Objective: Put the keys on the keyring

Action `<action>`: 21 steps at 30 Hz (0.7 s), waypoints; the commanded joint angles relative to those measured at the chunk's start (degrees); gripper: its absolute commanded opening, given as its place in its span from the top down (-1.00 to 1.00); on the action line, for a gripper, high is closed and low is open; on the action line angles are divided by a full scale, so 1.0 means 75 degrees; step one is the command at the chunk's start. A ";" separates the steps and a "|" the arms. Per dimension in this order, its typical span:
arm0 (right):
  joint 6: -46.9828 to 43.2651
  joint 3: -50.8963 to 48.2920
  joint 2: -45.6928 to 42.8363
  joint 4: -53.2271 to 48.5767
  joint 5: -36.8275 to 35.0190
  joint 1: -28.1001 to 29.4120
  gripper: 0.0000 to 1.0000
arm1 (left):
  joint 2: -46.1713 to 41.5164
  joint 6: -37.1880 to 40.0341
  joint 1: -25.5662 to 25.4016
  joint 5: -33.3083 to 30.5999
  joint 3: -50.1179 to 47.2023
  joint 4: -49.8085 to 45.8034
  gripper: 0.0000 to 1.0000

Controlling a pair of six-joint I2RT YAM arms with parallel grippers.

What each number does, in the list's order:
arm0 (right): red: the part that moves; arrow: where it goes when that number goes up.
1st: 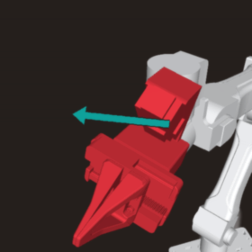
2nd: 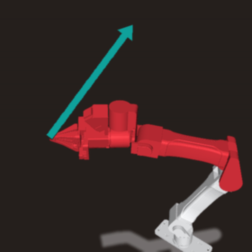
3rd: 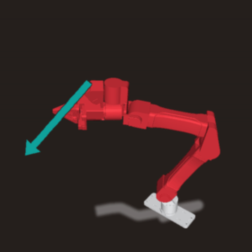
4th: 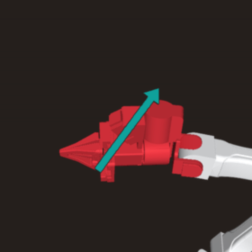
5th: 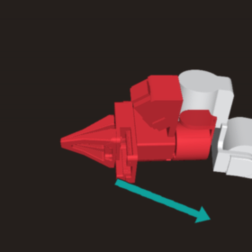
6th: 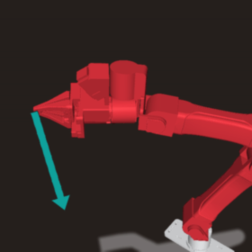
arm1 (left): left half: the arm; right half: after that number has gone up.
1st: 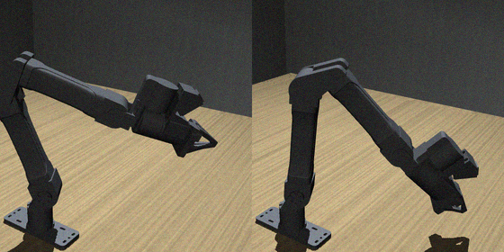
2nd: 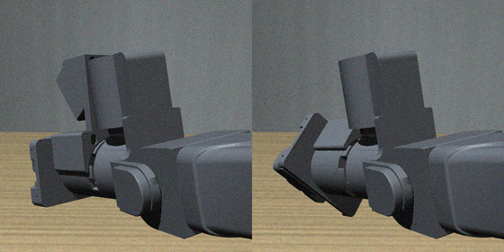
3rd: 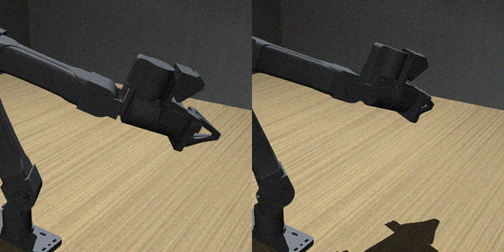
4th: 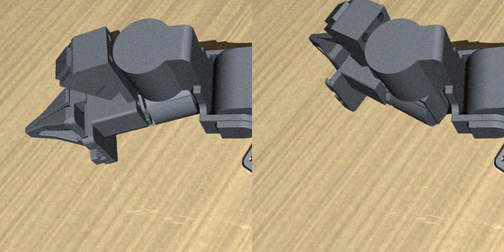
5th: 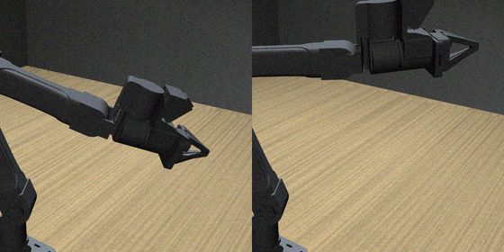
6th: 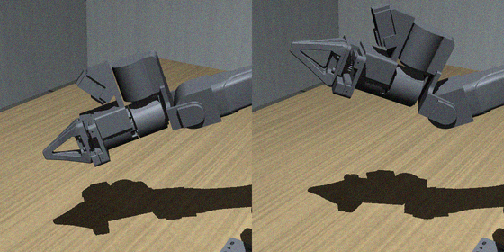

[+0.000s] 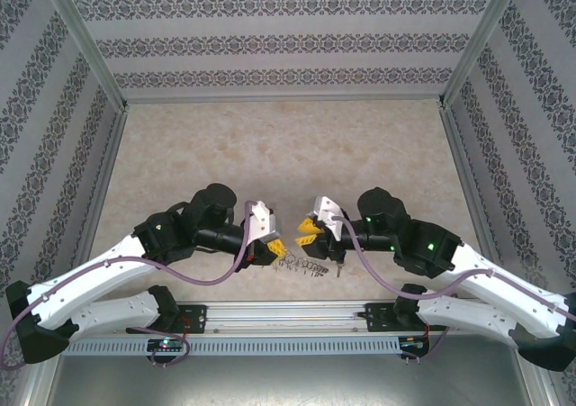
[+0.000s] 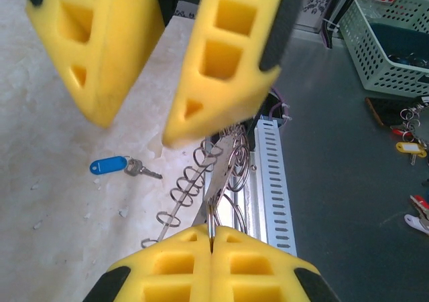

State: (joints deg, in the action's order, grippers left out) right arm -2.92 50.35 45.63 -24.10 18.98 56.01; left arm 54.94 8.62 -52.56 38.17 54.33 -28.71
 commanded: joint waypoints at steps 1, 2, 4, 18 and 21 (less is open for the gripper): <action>0.0257 -0.0272 -0.0329 0.0446 -0.0602 -0.0026 0.38 | -0.0174 0.0010 -0.0118 0.0099 -0.0021 0.0414 1.00; 0.0270 -0.0313 -0.0350 0.0442 -0.0764 -0.0035 0.41 | -0.0201 -0.0001 -0.0118 0.0090 -0.0032 0.0467 1.00; 0.0269 -0.0338 -0.0273 0.0330 -0.1041 -0.0049 0.46 | -0.0249 -0.0016 -0.0118 0.0017 -0.0058 0.0532 1.00; 0.0276 -0.0268 0.0584 0.0277 -0.0152 -0.0050 0.62 | -0.0388 0.0254 -0.0126 -0.1289 0.0022 0.0500 1.00; 0.0305 -0.0268 0.0573 0.0347 -0.0067 -0.0050 0.60 | -0.0363 0.0347 -0.0141 -0.1590 0.0048 0.0520 1.00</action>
State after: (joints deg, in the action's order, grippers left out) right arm -1.43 48.51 50.63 -23.27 16.12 55.99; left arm 52.77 9.21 -52.58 29.19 54.06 -27.81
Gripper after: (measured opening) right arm 0.195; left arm 0.046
